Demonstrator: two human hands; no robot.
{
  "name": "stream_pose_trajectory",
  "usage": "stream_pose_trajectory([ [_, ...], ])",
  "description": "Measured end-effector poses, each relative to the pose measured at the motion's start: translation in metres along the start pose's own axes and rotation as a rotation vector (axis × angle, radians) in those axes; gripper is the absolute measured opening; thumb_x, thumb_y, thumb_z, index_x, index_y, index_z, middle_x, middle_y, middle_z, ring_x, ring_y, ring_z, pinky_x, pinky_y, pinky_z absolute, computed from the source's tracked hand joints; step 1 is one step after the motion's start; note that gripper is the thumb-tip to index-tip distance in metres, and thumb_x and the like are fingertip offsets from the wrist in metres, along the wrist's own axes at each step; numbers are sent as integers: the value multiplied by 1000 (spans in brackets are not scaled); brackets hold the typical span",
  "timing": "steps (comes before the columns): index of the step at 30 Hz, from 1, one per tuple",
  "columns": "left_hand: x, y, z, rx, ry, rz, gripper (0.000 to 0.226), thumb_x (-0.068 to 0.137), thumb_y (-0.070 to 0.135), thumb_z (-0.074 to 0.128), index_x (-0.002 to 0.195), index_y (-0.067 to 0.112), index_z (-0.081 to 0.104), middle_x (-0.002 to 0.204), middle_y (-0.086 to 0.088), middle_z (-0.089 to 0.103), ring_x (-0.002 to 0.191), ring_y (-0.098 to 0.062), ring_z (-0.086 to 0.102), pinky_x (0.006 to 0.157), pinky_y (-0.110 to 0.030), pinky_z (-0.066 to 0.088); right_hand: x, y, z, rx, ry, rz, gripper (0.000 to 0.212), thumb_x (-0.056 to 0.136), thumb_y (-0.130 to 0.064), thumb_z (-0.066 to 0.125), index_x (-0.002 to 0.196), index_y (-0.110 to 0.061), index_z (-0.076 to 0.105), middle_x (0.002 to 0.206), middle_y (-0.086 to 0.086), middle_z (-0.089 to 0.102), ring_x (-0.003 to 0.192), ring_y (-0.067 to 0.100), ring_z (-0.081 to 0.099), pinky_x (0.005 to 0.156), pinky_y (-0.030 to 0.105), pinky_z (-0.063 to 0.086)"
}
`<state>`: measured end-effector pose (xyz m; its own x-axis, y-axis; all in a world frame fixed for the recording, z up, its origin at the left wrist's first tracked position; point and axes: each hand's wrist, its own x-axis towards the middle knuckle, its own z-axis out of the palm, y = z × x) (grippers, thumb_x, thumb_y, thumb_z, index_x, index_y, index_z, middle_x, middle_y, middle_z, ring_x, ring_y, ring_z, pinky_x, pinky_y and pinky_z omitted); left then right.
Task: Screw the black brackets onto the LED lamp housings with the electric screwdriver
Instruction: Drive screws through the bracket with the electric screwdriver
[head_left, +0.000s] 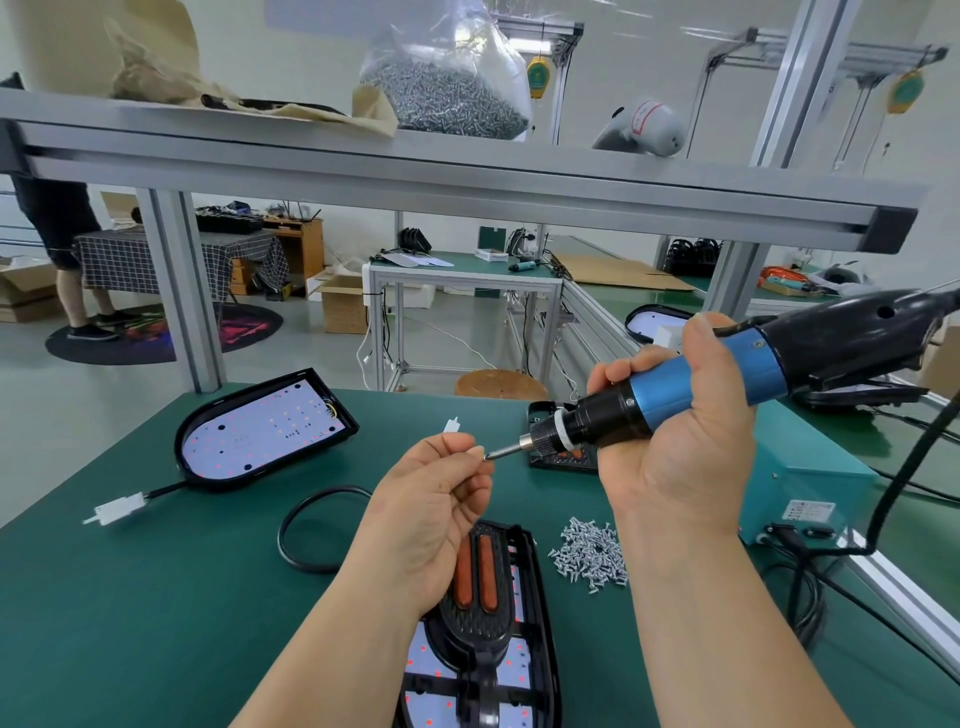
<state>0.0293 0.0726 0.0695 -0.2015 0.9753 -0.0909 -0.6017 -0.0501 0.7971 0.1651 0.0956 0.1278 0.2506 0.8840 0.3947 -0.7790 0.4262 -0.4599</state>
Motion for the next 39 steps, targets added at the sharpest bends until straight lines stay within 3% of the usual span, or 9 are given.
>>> stream_pose_trajectory([
  [7,0,-1,-1,10,-20,-32,14,94,-2,57,90,7,67,65,-5,68,54,-9,64,52,-17,54,-1,-1,1,-95,-24,-32,19,83,-31,69,96,-24,56,62,2,55,56,21,57,67,38,56],
  [12,-2,-1,1,35,-48,-88,12,93,-4,57,92,4,66,63,-6,68,52,-8,63,50,-17,53,8,-18,-3,-248,-155,-35,43,72,-49,66,97,-17,53,66,5,63,64,26,66,65,30,55],
  [15,-4,-1,3,46,-109,-143,13,92,-5,56,91,3,66,63,-7,67,50,-9,62,48,-17,52,8,-24,-1,-196,-188,-90,29,82,-37,65,104,-20,56,75,3,65,73,23,67,71,33,55],
  [22,-7,1,3,105,-176,-192,11,92,1,58,96,2,68,69,-9,69,54,-10,64,50,-17,53,8,-23,-4,-81,-77,-68,15,86,-32,67,86,-19,57,61,0,54,50,14,54,54,24,49],
  [25,-4,3,0,466,-146,-77,28,91,21,66,118,15,64,86,-5,76,75,-12,71,68,-22,58,14,-23,-10,-103,15,-70,20,86,-32,68,84,-17,55,60,0,53,48,15,53,54,25,49],
  [29,4,20,-19,1003,161,287,54,84,45,72,133,30,54,115,5,65,108,-12,60,91,-28,45,23,-19,-23,-164,110,-30,22,88,-27,72,92,-16,53,57,0,53,46,15,51,53,27,49],
  [33,3,19,-36,1162,96,1,94,73,49,82,150,31,31,145,-10,39,130,-26,45,106,-37,38,25,-2,-30,-288,116,-15,19,90,-20,71,82,-18,53,53,1,49,44,17,47,48,27,45],
  [36,-1,8,-34,1213,-12,-146,110,69,39,88,154,35,19,146,-10,29,124,-29,47,92,-32,46,23,10,-32,-330,72,21,21,89,-18,72,74,-21,58,57,5,48,51,22,46,47,26,46],
  [39,-1,4,-32,1179,-29,-152,110,71,25,88,155,36,17,133,-7,45,95,-17,57,61,-24,49,20,18,-32,-376,17,35,26,83,-23,75,61,-30,63,55,4,49,49,22,46,47,27,46],
])
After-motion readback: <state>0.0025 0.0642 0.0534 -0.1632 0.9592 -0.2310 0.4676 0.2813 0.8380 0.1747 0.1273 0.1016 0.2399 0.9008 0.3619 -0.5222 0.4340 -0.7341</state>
